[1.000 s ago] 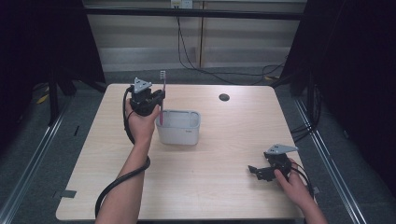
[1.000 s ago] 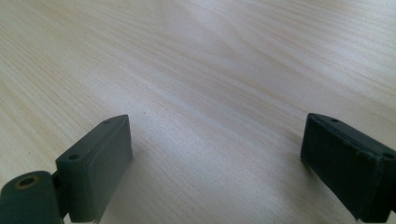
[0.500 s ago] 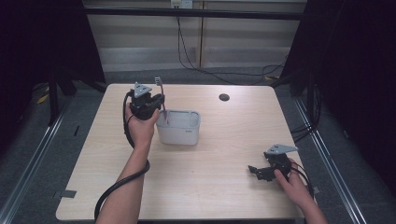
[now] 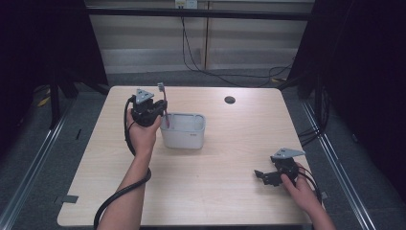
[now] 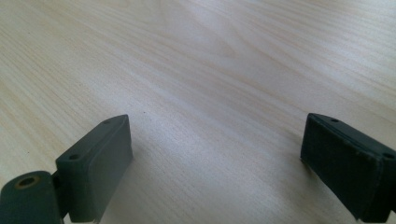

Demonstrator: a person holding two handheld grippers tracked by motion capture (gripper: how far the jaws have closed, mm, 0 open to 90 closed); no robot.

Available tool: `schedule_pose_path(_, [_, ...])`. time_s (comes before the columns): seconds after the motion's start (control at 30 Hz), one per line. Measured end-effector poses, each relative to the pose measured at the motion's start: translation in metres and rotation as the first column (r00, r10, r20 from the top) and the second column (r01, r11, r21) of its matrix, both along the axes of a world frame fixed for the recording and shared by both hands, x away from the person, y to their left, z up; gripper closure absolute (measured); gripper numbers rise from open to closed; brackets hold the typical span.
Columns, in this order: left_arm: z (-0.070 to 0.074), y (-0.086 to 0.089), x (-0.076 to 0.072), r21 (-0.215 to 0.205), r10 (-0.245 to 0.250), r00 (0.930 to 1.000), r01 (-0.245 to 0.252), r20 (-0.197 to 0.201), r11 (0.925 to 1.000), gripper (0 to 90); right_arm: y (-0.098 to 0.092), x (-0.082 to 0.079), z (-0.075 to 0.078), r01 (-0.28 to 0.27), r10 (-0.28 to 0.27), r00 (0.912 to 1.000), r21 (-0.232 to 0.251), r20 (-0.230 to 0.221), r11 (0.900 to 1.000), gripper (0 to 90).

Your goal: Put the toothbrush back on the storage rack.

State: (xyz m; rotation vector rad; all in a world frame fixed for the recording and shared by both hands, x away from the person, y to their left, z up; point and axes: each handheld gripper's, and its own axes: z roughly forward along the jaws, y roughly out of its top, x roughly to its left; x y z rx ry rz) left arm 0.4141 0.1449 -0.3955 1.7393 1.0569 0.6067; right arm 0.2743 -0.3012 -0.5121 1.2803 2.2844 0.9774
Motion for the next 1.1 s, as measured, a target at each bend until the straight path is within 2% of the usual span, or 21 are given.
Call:
schedule_pose_path(0.6, [-0.0073,0.0051,-0.0057,0.004,0.001,0.9998,-0.001,-0.019,1.0,77.8,0.0,0.0,0.0,0.0,0.0,1.0,0.0,0.0,1.0,8.4])
schedule_pose_path(1.1, [-0.0085,0.0047,-0.0083,0.007,-0.014,0.9993,0.014,-0.036,0.9999,80.8,0.0,0.0,0.0,0.0,0.0,1.0,0.0,0.0,1.0,8.4])
